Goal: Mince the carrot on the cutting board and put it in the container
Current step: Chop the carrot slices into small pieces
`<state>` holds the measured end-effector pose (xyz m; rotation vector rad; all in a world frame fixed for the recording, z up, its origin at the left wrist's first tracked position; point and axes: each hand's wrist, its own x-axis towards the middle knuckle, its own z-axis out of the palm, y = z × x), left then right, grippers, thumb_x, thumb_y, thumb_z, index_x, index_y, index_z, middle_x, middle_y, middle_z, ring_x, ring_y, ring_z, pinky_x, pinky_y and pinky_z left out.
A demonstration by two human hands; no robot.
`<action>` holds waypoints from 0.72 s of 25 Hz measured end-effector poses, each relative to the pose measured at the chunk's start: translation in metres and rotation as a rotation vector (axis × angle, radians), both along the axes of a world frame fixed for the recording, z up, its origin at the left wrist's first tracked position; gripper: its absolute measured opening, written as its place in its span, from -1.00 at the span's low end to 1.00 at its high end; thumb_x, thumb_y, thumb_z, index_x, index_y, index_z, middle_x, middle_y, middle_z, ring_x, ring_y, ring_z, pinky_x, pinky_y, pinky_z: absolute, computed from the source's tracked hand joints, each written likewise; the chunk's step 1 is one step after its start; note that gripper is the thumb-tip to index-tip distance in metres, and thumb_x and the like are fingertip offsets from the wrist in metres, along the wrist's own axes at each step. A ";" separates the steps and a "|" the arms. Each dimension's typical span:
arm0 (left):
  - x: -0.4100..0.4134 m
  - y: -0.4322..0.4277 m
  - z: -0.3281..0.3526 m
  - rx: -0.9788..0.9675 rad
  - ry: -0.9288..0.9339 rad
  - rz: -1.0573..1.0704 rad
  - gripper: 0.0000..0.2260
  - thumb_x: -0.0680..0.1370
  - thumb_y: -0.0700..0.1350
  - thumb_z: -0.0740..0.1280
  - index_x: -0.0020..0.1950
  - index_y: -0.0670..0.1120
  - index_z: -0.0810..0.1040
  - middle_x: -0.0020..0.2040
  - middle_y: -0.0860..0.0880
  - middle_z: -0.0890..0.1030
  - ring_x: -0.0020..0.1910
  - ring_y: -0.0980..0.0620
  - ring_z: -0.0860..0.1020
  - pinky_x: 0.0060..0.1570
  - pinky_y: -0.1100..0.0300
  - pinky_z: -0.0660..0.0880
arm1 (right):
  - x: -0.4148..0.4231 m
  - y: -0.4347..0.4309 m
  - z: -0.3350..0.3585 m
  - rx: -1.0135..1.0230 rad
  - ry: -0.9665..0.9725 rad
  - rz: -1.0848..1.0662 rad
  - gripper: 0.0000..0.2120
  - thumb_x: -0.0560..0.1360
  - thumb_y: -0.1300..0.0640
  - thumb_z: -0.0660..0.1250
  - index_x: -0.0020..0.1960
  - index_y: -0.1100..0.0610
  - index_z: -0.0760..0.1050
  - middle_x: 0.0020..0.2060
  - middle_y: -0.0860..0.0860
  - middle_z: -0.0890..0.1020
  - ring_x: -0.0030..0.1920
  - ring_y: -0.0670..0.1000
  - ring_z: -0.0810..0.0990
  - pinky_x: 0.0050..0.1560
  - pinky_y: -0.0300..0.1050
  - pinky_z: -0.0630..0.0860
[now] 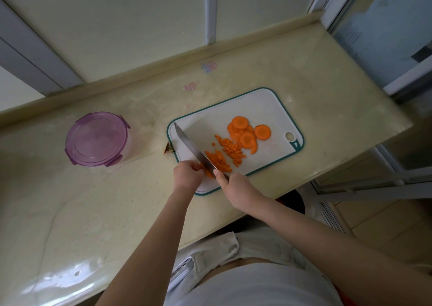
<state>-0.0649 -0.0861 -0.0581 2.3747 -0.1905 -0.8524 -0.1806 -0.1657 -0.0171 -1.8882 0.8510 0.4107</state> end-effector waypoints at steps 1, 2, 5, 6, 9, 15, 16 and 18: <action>0.000 0.000 0.000 0.002 -0.001 -0.002 -0.87 0.47 -0.26 0.30 -0.08 -0.17 0.65 -0.15 -0.06 0.60 -0.18 0.04 0.49 -0.20 0.25 0.39 | 0.001 0.000 -0.001 0.000 -0.003 -0.004 -0.64 0.61 -0.17 0.03 -0.31 -0.07 0.26 -0.37 -0.09 0.40 -0.38 -0.17 0.35 -0.32 -0.35 0.30; 0.000 0.000 0.000 -0.001 -0.001 -0.003 -0.87 0.47 -0.25 0.30 -0.08 -0.17 0.65 -0.15 -0.06 0.60 -0.18 0.04 0.49 -0.20 0.25 0.39 | 0.002 0.000 -0.002 -0.006 -0.008 -0.006 -0.64 0.62 -0.16 0.03 -0.31 -0.07 0.26 -0.37 -0.10 0.40 -0.37 -0.16 0.36 -0.32 -0.33 0.31; 0.000 0.001 0.000 -0.009 -0.005 -0.009 -0.88 0.47 -0.25 0.31 -0.08 -0.18 0.65 -0.18 -0.05 0.58 -0.19 0.04 0.48 -0.21 0.25 0.39 | 0.011 0.003 -0.007 -0.078 -0.016 -0.004 -0.55 0.63 -0.13 0.03 -0.37 0.04 0.27 -0.42 -0.01 0.40 -0.37 -0.05 0.42 -0.33 -0.20 0.35; 0.000 0.001 0.001 -0.010 -0.014 -0.011 -0.88 0.47 -0.25 0.31 -0.09 -0.18 0.65 -0.19 -0.04 0.58 -0.19 0.04 0.48 -0.22 0.25 0.38 | 0.014 0.005 -0.009 -0.090 -0.023 -0.012 -0.53 0.63 -0.13 0.03 -0.38 0.08 0.27 -0.43 0.00 0.41 -0.37 -0.03 0.43 -0.30 -0.18 0.37; -0.001 0.001 0.002 -0.003 -0.035 -0.033 -0.88 0.46 -0.24 0.31 -0.12 -0.19 0.65 -0.22 -0.05 0.58 -0.20 0.02 0.48 -0.23 0.27 0.36 | 0.020 0.009 -0.011 -0.097 -0.048 -0.023 -0.51 0.63 -0.12 0.03 -0.39 0.10 0.28 -0.44 -0.01 0.40 -0.37 -0.04 0.43 -0.28 -0.17 0.37; -0.004 0.003 0.001 -0.010 -0.038 -0.032 -0.93 0.43 -0.25 0.32 -0.24 -0.15 0.57 -0.36 0.02 0.49 -0.24 0.01 0.47 -0.38 0.36 0.35 | 0.023 -0.009 -0.014 0.025 -0.055 -0.060 -0.46 0.62 -0.17 0.02 -0.44 0.09 0.21 -0.52 -0.03 0.34 -0.50 -0.06 0.32 -0.38 -0.18 0.25; -0.005 0.002 0.001 -0.005 -0.040 -0.033 -0.93 0.43 -0.24 0.32 -0.25 -0.14 0.55 -0.37 0.02 0.48 -0.26 0.02 0.46 -0.38 0.35 0.34 | 0.023 -0.011 -0.015 0.037 -0.055 -0.068 -0.46 0.62 -0.17 0.03 -0.45 0.09 0.21 -0.53 -0.03 0.33 -0.51 -0.07 0.31 -0.38 -0.18 0.25; -0.005 0.002 0.001 -0.009 -0.049 -0.035 -0.91 0.43 -0.23 0.32 -0.28 -0.13 0.51 -0.38 0.03 0.46 -0.28 0.04 0.44 -0.40 0.34 0.33 | 0.023 -0.011 -0.014 0.043 -0.060 -0.090 -0.46 0.61 -0.18 0.04 -0.46 0.08 0.20 -0.57 -0.07 0.32 -0.55 -0.11 0.30 -0.40 -0.20 0.23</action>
